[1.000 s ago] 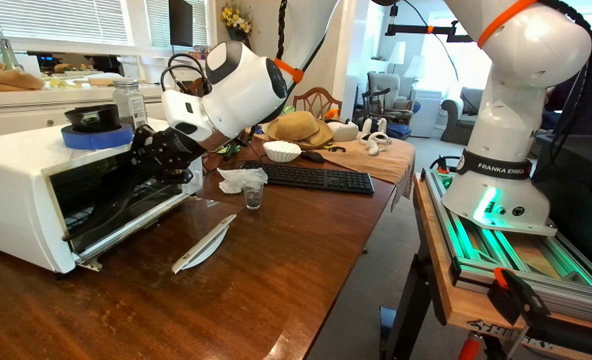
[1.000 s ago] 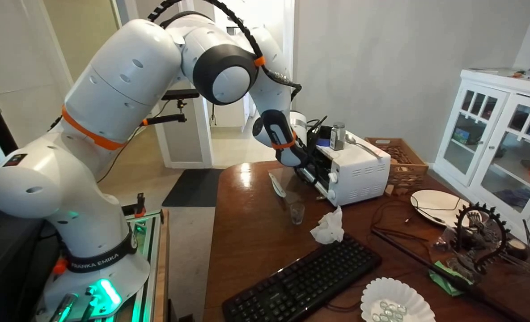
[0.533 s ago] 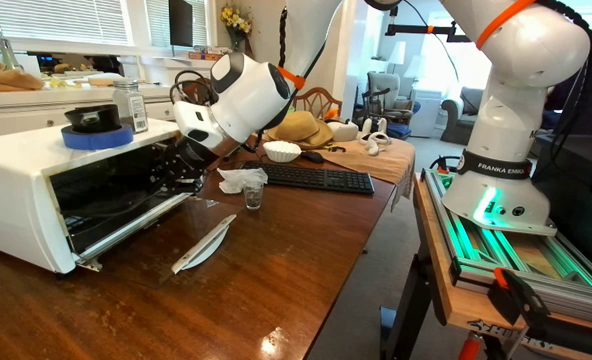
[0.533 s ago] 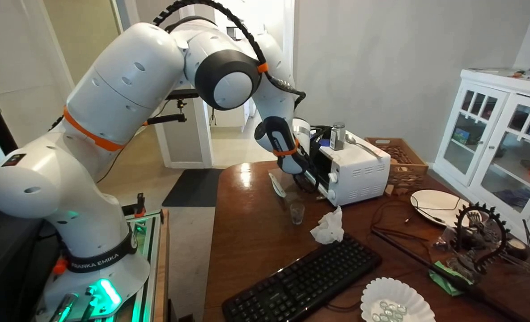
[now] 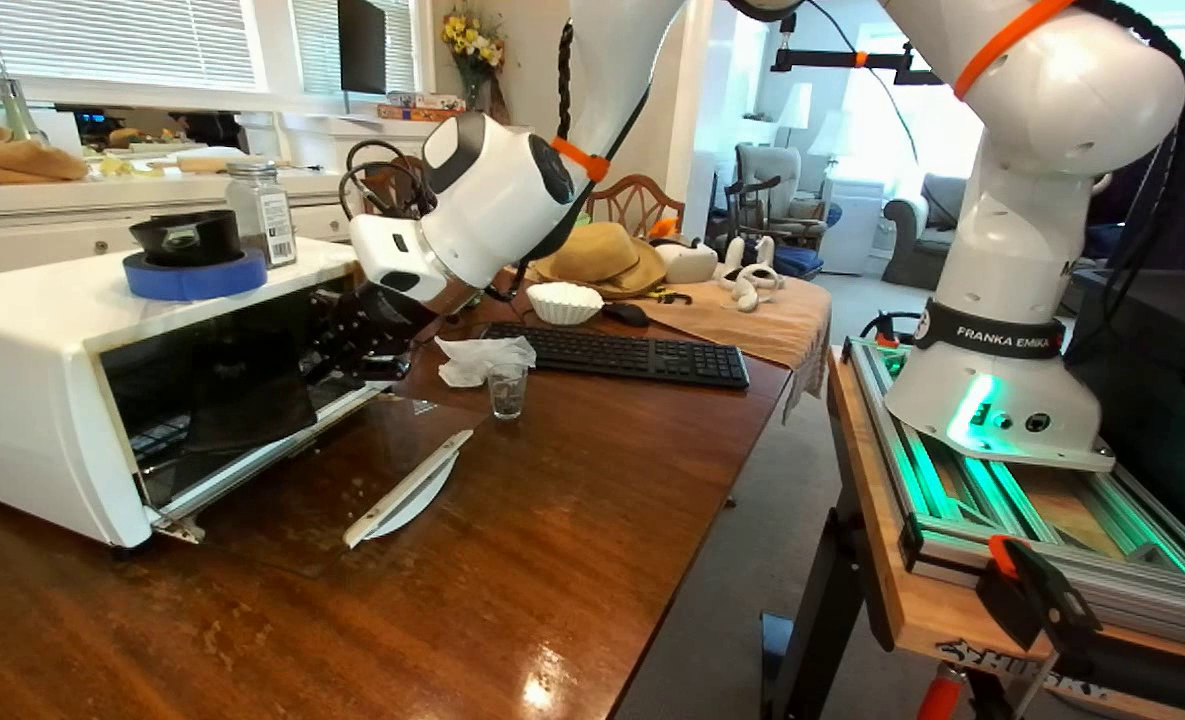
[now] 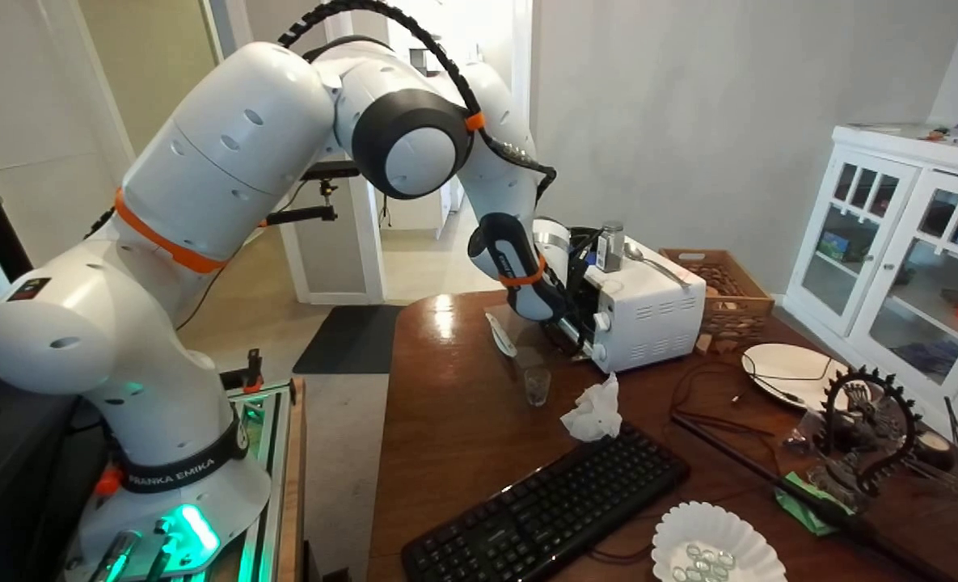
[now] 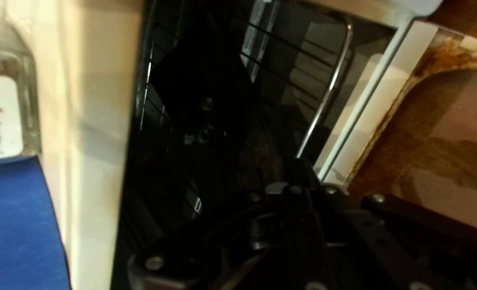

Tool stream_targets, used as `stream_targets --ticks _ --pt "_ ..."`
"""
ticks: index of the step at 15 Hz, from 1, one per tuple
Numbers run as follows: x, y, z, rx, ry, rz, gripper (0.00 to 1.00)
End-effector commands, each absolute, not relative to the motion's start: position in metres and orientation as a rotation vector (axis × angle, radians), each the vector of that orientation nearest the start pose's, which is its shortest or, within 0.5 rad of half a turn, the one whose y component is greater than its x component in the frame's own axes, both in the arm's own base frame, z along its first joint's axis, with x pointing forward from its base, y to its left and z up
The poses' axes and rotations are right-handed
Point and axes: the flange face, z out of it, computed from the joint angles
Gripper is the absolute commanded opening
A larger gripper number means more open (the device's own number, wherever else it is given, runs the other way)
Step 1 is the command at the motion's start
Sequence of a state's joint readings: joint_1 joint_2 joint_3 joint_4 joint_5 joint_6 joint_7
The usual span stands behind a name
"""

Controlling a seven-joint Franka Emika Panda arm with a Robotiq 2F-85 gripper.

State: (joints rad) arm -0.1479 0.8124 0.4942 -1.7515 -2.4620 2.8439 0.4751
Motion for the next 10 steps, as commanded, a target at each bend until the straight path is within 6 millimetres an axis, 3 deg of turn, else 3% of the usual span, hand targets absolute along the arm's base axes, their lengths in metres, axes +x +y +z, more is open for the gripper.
stream_targets --ticks 1,4,5,6,10 --pt "0.592 0.226 0.147 1.31 2.028 0.799 0.0" --pt "0.6 0.222 0.149 1.337 2.006 0.786 0.0" --pt "0.601 0.222 0.149 1.345 2.006 0.783 0.26" --pt "0.602 0.223 0.15 1.353 2.005 0.779 0.27" --pt "0.583 0.234 0.158 1.389 2.009 0.787 0.56"
